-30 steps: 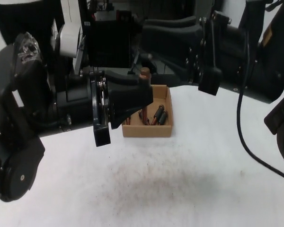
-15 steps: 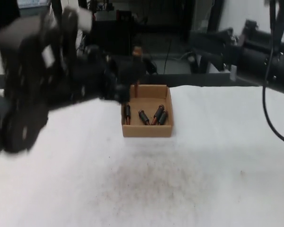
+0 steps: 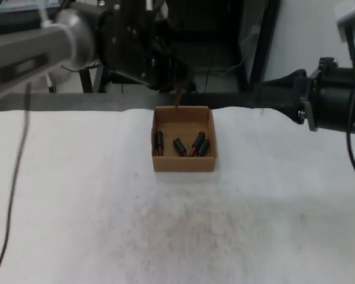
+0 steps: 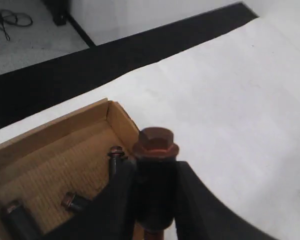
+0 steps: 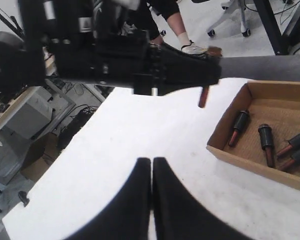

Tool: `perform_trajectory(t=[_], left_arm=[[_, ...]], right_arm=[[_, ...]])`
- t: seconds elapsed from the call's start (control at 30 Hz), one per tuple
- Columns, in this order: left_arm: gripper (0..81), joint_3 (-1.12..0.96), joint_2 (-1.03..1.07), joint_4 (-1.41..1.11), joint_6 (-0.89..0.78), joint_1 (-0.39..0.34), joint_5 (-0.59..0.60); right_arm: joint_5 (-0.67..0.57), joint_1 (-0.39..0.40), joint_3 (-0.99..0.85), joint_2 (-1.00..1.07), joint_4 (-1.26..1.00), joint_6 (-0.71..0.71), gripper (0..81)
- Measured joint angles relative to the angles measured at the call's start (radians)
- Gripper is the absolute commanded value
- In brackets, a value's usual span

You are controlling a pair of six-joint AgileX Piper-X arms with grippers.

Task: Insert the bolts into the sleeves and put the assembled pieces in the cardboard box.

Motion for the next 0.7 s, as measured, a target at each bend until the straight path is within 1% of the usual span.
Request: perform_trajectory(t=[0.03, 0.1, 0.2, 0.37, 0.7], left_arm=[[0.3, -0.082, 0.027, 0.062, -0.001, 0.000, -0.002], [0.3, -0.169, 0.105, 0.143, -0.002, 0.000, -0.005], [0.3, -0.228, 0.162, 0.191, -0.006, 0.000, -0.023], [0.3, -0.265, 0.203, 0.224, -0.016, 0.000, -0.030], [0.3, -0.270, 0.234, 0.242, -0.028, 0.000, -0.077]], right_arm=[[0.000, 0.000, 0.000, -0.010, 0.005, 0.000, 0.8], [0.000, -0.002, 0.000, -0.028, 0.013, 0.000, 0.8], [0.000, -0.002, 0.000, -0.057, 0.033, 0.000, 0.8], [0.000, -0.002, 0.000, -0.074, 0.061, 0.000, 0.8], [-0.002, -0.002, 0.000, -0.074, 0.070, 0.000, 0.8]])
